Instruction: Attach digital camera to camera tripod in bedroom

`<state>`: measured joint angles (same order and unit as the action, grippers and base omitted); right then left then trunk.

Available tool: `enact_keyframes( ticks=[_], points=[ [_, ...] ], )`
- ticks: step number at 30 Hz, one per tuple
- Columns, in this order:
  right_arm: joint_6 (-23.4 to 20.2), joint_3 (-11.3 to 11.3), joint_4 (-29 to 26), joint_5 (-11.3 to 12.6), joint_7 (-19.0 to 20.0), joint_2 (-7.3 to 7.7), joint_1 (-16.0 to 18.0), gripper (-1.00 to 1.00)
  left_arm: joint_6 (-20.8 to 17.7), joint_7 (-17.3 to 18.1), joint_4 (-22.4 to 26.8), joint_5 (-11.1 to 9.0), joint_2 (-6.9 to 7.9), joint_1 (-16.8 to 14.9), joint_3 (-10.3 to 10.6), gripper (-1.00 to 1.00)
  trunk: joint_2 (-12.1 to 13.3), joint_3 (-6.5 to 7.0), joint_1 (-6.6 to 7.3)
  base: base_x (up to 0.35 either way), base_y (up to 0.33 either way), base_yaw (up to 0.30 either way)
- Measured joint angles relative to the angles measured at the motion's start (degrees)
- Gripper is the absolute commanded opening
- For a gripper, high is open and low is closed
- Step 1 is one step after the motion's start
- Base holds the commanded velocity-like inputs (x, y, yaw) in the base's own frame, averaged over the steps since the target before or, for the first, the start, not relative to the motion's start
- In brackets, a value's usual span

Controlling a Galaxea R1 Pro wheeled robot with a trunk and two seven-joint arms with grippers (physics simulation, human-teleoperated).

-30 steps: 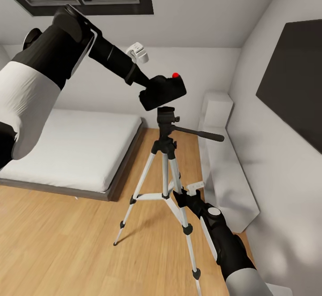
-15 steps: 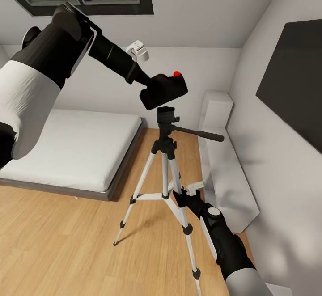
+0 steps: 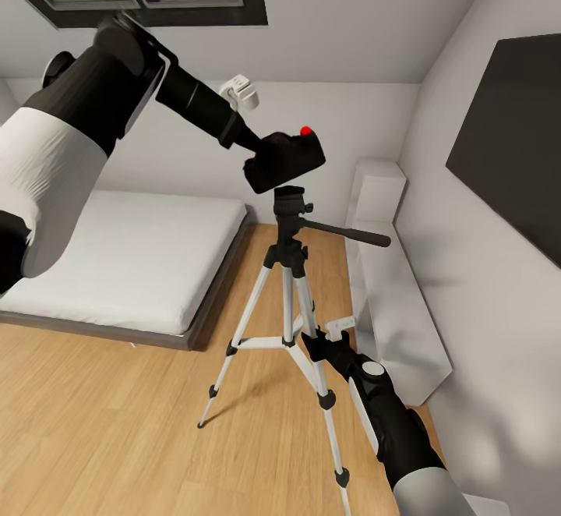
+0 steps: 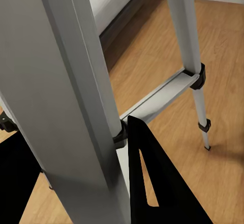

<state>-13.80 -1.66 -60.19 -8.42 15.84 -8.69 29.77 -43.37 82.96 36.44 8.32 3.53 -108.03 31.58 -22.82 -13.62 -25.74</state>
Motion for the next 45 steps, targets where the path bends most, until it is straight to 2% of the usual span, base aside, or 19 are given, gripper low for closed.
enact_keyframes(
  ticks=[6,10,34,39,40,41,45],
  points=[
    [0.0,0.04,0.01,0.05,0.01,0.01,0.0,-1.0,0.01,-0.52,-1.45,-0.44,-0.19,0.0,-0.01,-1.0,0.0,0.0,0.0,0.0,0.0,0.0],
    [0.03,0.05,0.01,0.06,-0.01,0.01,0.0,-1.0,0.01,-2.52,-1.43,-0.53,-0.38,0.0,0.07,-1.0,0.0,0.0,0.0,0.0,0.0,0.0],
    [0.03,0.06,0.03,0.08,0.01,0.01,0.01,-1.0,0.36,-2.83,0.9,-0.21,-0.14,0.0,0.69,-1.0,0.0,0.0,0.0,0.0,0.0,0.0],
    [0.05,0.05,0.02,0.17,-0.09,0.01,0.01,-1.0,2.07,-2.76,1.05,-0.09,0.0,0.0,2.32,-1.0,0.0,0.0,0.0,0.0,0.0,0.0],
    [0.05,0.04,0.01,0.21,-0.13,0.01,0.0,-1.0,2.4,-2.8,1.03,0.01,-0.1,0.0,3.26,-1.0,0.0,0.0,0.0,0.0,0.0,0.0],
    [0.04,0.03,-0.01,0.25,-0.17,0.0,0.0,-1.0,2.77,-2.84,1.01,0.03,-0.28,0.01,5.33,-1.0,0.01,0.0,0.0,0.0,0.0,0.0],
    [0.07,0.03,0.02,0.25,-0.19,0.01,0.0,-1.0,3.02,-2.87,1.04,-0.11,-0.4,0.0,7.27,-1.0,0.0,0.0,0.0,0.0,0.0,0.0]
  ],
)
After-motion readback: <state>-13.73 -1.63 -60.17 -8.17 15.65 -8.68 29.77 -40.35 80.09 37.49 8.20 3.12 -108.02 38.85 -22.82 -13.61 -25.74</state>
